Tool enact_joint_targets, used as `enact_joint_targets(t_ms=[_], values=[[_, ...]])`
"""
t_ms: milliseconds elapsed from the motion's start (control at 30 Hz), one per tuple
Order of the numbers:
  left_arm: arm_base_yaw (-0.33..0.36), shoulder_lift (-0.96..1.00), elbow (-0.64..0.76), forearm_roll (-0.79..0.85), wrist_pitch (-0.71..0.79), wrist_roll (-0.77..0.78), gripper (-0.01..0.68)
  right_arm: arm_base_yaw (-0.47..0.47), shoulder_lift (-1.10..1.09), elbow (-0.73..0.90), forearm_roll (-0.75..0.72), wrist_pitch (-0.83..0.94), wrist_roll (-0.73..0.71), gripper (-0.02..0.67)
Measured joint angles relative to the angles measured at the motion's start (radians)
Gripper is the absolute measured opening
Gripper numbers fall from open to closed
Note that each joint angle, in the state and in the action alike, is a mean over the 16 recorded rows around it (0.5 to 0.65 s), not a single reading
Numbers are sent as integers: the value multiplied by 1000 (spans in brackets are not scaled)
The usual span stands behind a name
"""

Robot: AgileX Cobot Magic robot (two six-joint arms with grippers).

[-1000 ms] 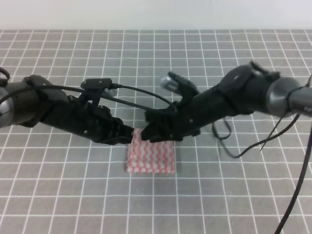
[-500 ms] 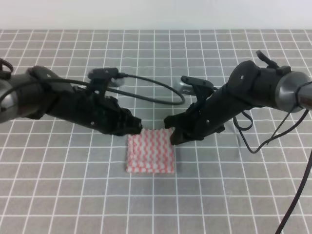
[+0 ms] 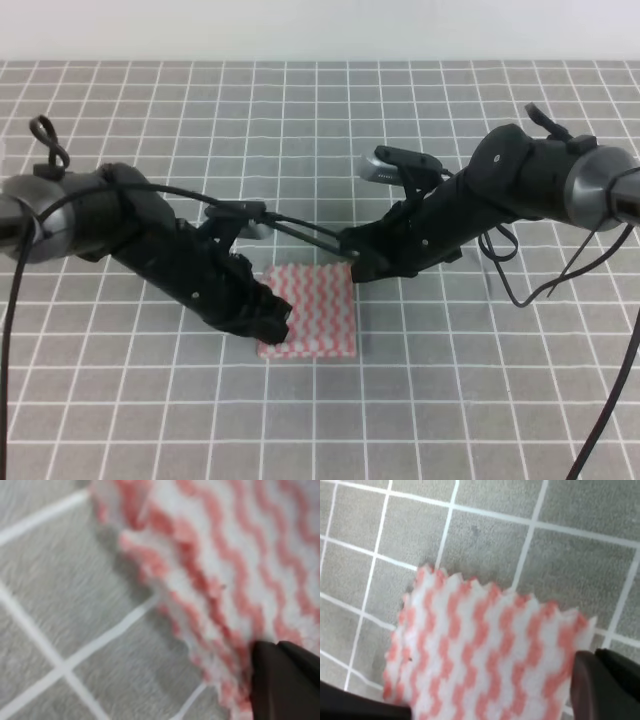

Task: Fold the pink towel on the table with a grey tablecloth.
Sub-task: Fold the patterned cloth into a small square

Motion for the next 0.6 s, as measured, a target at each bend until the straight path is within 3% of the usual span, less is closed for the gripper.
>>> enact_joint_targets(t_ms=[600], values=[[1,-44,-10,43,-31,-31,-2,0,9,-24,36,3,-3,-15]])
